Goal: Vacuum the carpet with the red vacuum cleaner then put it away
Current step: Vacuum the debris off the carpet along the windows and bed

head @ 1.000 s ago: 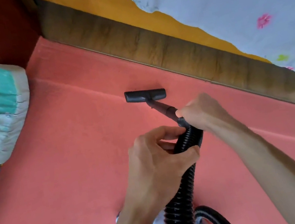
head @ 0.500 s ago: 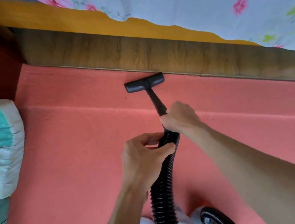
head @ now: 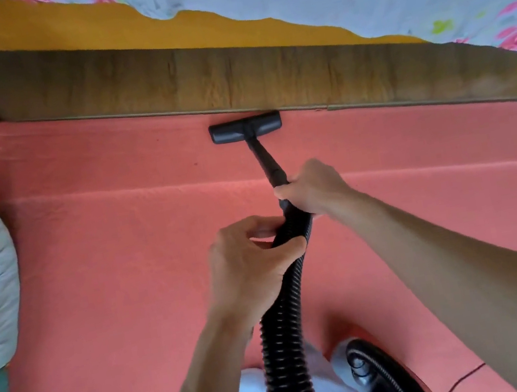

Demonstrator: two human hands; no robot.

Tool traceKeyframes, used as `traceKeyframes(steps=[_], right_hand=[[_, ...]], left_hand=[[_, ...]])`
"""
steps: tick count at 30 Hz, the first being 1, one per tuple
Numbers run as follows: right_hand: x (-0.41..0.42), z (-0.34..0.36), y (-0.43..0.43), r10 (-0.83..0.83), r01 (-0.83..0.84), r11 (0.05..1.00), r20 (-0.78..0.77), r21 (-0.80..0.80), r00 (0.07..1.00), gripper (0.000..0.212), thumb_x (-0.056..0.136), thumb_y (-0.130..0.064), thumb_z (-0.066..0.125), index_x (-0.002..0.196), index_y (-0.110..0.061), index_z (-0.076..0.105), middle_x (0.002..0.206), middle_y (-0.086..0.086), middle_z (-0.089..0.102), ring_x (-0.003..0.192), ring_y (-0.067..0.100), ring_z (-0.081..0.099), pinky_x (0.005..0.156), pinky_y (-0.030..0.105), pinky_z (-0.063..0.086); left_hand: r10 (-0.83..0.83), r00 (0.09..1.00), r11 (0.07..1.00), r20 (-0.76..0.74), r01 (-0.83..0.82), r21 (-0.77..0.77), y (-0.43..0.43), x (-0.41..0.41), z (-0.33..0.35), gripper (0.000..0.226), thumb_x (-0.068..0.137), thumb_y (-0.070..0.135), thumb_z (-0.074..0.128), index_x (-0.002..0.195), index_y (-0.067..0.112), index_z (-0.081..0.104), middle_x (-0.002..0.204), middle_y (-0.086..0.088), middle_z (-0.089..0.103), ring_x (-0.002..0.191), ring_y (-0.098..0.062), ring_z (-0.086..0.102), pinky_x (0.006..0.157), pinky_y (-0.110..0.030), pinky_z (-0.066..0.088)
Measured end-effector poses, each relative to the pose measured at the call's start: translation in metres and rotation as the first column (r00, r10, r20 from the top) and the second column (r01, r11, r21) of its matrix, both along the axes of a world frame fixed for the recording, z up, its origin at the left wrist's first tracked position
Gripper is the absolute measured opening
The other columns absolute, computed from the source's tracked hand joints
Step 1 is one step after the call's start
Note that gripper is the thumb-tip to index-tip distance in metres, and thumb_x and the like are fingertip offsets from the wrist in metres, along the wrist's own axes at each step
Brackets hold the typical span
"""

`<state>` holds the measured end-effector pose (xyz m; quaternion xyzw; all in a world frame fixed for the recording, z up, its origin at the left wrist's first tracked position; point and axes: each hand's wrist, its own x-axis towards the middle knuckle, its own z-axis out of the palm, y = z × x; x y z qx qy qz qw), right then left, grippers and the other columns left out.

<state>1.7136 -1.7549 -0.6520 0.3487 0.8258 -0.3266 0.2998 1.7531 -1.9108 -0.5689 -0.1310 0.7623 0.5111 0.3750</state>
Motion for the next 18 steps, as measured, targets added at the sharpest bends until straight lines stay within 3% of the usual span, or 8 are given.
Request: traceKeyframes(steps=[4, 9, 14, 18], right_hand=[[-0.001, -0.016, -0.002, -0.039, 0.034, 0.990, -0.036, -0.140, 0.999, 0.024, 0.077, -0.024, 0.069, 0.092, -0.005, 0.070, 0.080, 0.008, 0.068, 0.064, 0.021, 0.065, 0.042, 0.024, 0.051], [0.022, 0.010, 0.002, -0.016, 0.026, 0.994, -0.094, 0.109, 0.995, 0.020, 0.072, -0.028, 0.063, 0.080, -0.012, 0.072, 0.062, 0.002, 0.058, 0.057, 0.022, 0.053, 0.044, 0.024, 0.028], [0.073, 0.038, 0.016, -0.188, 0.210, 0.970, -0.168, 0.121, 0.968, 0.023, 0.073, -0.029, 0.062, 0.068, -0.009, 0.073, 0.059, 0.009, 0.062, 0.057, 0.027, 0.055, 0.050, 0.031, 0.039], [0.099, 0.022, 0.032, -0.384, 0.398, 0.911, -0.128, 0.111, 0.914, 0.025, 0.075, -0.028, 0.063, 0.071, -0.004, 0.072, 0.056, 0.007, 0.054, 0.049, 0.021, 0.045, 0.046, 0.026, 0.031]], left_hand=[[0.070, 0.997, 0.997, 0.028, -0.070, -0.032, -0.007, 0.000, -0.013, 0.019, 0.073, 0.020, 0.082, 0.089, 0.029, 0.081, 0.079, 0.013, 0.077, 0.067, -0.008, 0.072, 0.065, -0.026, 0.055], [-0.009, 0.994, 0.991, 0.107, -0.006, 0.133, -0.016, 0.001, 0.002, 0.022, 0.074, 0.007, 0.082, 0.085, 0.025, 0.081, 0.073, -0.003, 0.077, 0.058, -0.013, 0.069, 0.053, -0.021, 0.053], [-0.206, 0.975, 0.958, 0.080, 0.184, 0.218, -0.015, 0.011, 0.017, 0.027, 0.073, 0.013, 0.085, 0.095, 0.029, 0.081, 0.080, 0.003, 0.078, 0.070, -0.018, 0.075, 0.062, -0.030, 0.061], [-0.250, 0.968, 0.959, 0.015, 0.246, 0.139, 0.009, 0.027, 0.007, 0.028, 0.075, 0.015, 0.081, 0.097, 0.032, 0.080, 0.077, 0.009, 0.077, 0.067, -0.013, 0.074, 0.052, -0.018, 0.052]])
